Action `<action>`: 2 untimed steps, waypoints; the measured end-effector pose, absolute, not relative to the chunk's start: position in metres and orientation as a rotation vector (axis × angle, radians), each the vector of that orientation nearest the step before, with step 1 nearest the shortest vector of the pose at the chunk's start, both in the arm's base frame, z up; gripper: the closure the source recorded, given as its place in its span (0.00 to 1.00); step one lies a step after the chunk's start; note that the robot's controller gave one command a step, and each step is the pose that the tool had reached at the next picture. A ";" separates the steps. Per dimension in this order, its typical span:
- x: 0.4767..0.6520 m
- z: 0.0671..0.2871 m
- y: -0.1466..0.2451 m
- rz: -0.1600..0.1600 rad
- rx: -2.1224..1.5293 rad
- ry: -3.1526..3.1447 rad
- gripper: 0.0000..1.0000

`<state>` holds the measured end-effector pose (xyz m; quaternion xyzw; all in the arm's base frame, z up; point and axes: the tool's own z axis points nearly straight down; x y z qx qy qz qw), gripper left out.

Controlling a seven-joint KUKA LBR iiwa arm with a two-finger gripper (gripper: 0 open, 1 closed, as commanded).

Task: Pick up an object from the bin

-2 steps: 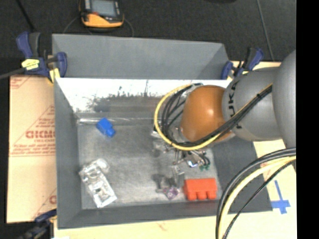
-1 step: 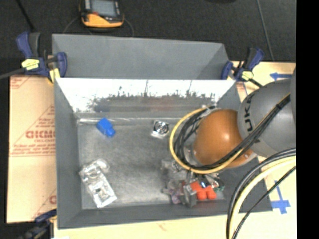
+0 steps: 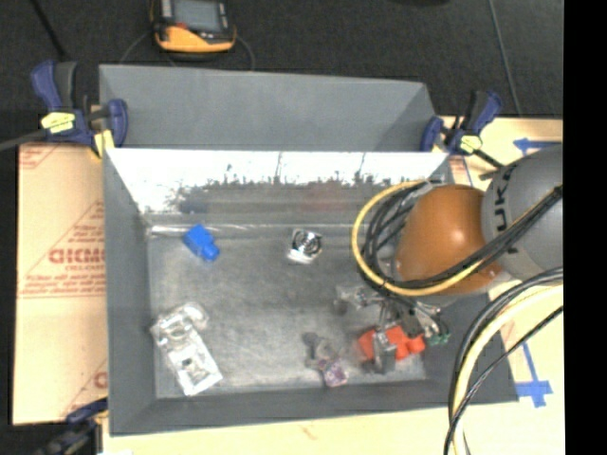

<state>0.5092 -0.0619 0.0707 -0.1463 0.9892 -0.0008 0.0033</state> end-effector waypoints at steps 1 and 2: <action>0.483 0.072 -0.107 -0.003 -0.739 3.044 0.00; 0.482 0.071 -0.107 -0.001 -0.741 3.047 1.00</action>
Offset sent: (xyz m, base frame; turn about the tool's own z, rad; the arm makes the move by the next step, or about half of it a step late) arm -0.0290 -0.0451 -0.0007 -0.1829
